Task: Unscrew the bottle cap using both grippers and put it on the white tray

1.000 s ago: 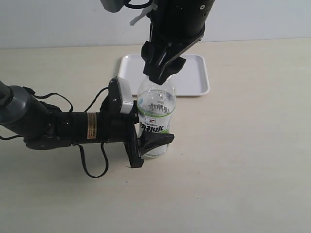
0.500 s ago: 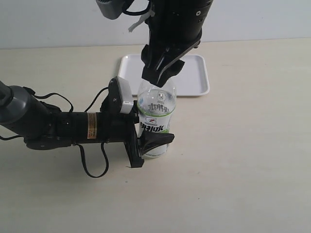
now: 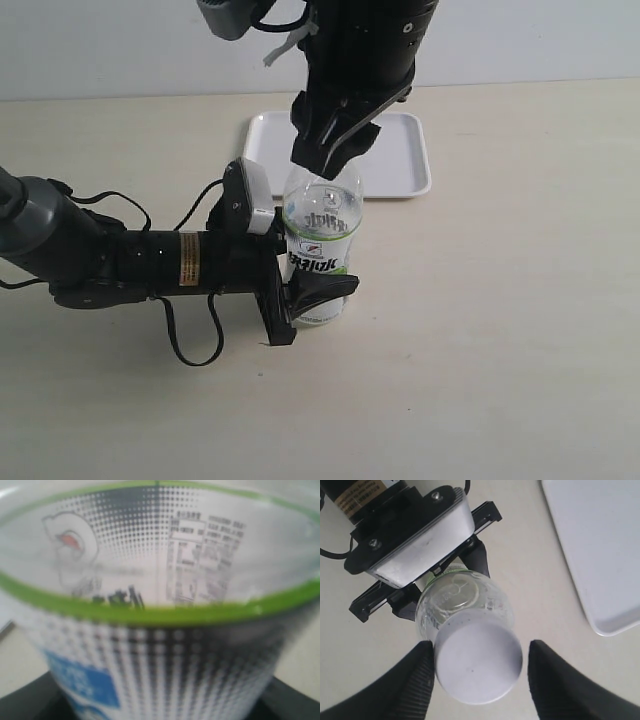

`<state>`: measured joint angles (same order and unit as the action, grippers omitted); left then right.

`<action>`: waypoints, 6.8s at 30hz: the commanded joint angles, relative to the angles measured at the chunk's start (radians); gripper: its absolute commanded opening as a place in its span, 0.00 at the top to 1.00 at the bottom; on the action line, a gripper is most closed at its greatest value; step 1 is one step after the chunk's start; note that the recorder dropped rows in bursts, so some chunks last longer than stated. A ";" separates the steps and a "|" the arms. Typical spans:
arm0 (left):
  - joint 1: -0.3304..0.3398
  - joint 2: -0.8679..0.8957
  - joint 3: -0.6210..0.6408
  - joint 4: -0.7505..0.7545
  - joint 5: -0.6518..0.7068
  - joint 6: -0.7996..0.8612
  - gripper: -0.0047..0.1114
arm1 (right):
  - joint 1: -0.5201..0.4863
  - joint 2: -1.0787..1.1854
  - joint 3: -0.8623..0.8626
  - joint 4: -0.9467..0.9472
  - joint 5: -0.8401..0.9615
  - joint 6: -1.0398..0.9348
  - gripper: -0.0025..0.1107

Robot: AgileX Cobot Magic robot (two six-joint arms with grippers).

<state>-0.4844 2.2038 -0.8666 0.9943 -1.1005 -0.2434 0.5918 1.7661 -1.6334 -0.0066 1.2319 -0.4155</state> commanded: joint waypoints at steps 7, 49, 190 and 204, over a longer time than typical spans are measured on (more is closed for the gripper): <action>-0.005 -0.007 0.003 0.012 0.022 0.008 0.96 | 0.002 0.000 -0.002 0.007 -0.011 -0.001 0.47; -0.005 -0.007 0.003 0.013 0.020 0.008 0.96 | 0.002 0.004 -0.039 0.031 -0.011 0.014 0.98; -0.005 -0.007 0.003 0.008 0.015 0.039 0.96 | 0.002 -0.024 0.005 0.007 -0.011 0.114 0.93; -0.005 -0.007 0.003 0.008 0.015 0.039 0.96 | 0.002 -0.024 0.005 0.034 -0.011 -0.373 0.98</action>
<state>-0.4844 2.2021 -0.8666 0.9898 -1.1022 -0.2064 0.5993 1.7522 -1.6309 0.0181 1.2297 -0.6802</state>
